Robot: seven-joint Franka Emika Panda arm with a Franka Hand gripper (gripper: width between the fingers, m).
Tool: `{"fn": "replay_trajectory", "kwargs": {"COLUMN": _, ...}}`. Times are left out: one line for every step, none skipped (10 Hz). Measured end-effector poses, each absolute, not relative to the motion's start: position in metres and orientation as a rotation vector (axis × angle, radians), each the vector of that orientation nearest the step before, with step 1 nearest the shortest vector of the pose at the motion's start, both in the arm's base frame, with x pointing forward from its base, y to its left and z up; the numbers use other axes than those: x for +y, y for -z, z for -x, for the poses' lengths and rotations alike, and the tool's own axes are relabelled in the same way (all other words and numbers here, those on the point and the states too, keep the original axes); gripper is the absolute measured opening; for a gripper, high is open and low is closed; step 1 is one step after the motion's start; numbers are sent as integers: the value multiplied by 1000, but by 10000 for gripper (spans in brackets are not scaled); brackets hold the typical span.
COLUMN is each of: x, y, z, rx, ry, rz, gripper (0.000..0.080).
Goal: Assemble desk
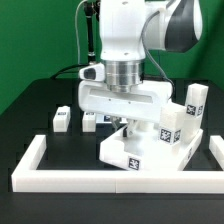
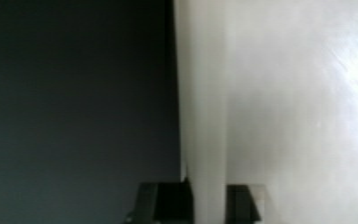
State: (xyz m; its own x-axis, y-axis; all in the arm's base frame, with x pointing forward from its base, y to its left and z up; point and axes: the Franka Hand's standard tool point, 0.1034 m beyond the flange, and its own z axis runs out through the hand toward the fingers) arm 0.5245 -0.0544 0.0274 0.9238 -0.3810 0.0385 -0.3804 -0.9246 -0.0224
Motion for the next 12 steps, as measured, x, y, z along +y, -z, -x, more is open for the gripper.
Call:
{"fn": "replay_trajectory", "kwargs": {"x": -57, "y": -26, "z": -521, "rx": 559, "ry": 58, "rz": 3081, "gripper": 57}}
{"fn": "replay_trajectory", "kwargs": {"x": -57, "y": -24, "z": -519, "rx": 497, "ry": 48, "rz": 3099, "gripper": 57}}
{"fn": "replay_trajectory", "kwargs": {"x": -58, "y": -24, "z": -519, "rx": 387, "ry": 44, "rz": 3124, "gripper": 57}}
{"fn": "replay_trajectory", "kwargs": {"x": -58, "y": -24, "z": -523, "rx": 266, "ry": 40, "rz": 3150, "gripper": 57}}
{"fn": "replay_trajectory", "kwargs": {"x": -57, "y": -25, "z": -537, "rx": 86, "ry": 52, "rz": 3183, "gripper": 57}}
{"fn": "replay_trajectory", "kwargs": {"x": -55, "y": -28, "z": -553, "rx": -39, "ry": 66, "rz": 3189, "gripper": 57}}
{"fn": "replay_trajectory", "kwargs": {"x": -52, "y": -30, "z": -564, "rx": -250, "ry": 93, "rz": 3192, "gripper": 57}}
{"fn": "replay_trajectory", "kwargs": {"x": -44, "y": -27, "z": -560, "rx": -344, "ry": 84, "rz": 3203, "gripper": 57}}
{"fn": "replay_trajectory", "kwargs": {"x": -45, "y": -27, "z": -558, "rx": -475, "ry": 72, "rz": 3193, "gripper": 57}}
{"fn": "replay_trajectory", "kwargs": {"x": -47, "y": -27, "z": -558, "rx": -574, "ry": 64, "rz": 3183, "gripper": 57}}
{"fn": "replay_trajectory", "kwargs": {"x": -48, "y": -27, "z": -560, "rx": -694, "ry": 59, "rz": 3170, "gripper": 57}}
{"fn": "replay_trajectory", "kwargs": {"x": -48, "y": -29, "z": -571, "rx": -914, "ry": 84, "rz": 3142, "gripper": 57}}
